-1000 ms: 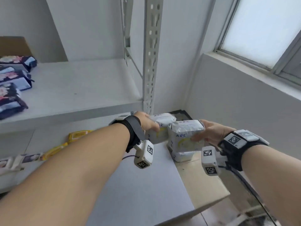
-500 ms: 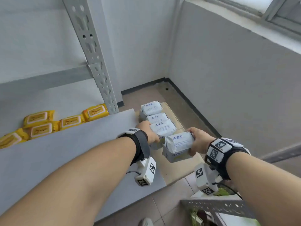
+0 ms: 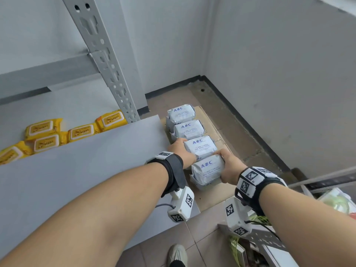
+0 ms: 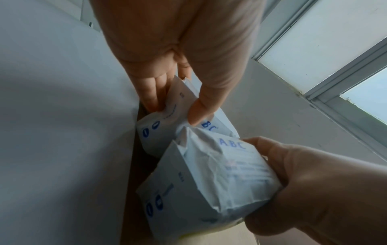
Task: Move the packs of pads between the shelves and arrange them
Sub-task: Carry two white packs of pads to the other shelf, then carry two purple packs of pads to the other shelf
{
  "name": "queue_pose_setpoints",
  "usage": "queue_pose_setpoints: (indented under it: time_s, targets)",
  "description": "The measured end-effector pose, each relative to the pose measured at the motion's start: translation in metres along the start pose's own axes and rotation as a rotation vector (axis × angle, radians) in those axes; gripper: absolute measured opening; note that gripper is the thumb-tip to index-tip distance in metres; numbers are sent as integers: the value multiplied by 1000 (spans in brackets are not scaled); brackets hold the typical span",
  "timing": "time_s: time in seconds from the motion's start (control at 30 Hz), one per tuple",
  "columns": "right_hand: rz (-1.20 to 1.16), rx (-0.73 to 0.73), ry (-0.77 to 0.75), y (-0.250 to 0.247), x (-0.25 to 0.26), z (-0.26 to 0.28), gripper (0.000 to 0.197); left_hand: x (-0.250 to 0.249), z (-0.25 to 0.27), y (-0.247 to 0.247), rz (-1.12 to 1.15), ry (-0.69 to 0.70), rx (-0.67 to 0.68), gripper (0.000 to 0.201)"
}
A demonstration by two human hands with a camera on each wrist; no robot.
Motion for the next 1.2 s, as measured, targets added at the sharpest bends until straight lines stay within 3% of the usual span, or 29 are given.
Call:
queue_pose_setpoints:
  time_s: [0.2,0.33,0.43,0.57,0.7,0.87,1.03,1.2]
  targets:
    - [21,-37,66,4,-3,-1,56,11,-5,2,1,-38,18,69]
    - [83,45,142,6,1,4,71,15,2,-3,-28,-62,47,64]
    - [114,57,162,-11,23,13,66,13,14,-22,-49,-46,43,58]
    - [51,-68,30,-40,84,28,64,3,35,-71,69,23,8,47]
    - [12,-181,-193,-55,183,59,57,-6,69,-153,223,122,-51,43]
    - [-68,-219,-448,-45,331,123,55,11,135,-294,352,195,-216,33]
    - [-179,-203,-683,-11,473,209,55,65,227,-444,375,269,-426,29]
    - [-156,-167,-811,35,574,275,56,142,318,-565,361,291,-557,30]
Point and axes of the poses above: each hand's wrist, its own z-axis away from the middle knuckle, its own y-axis out of the palm, x = y × z, the point moved 6 cm from there along -z, towards the middle knuckle, and after that the axes turned 5 degrees about z, right-handed, at the moved point
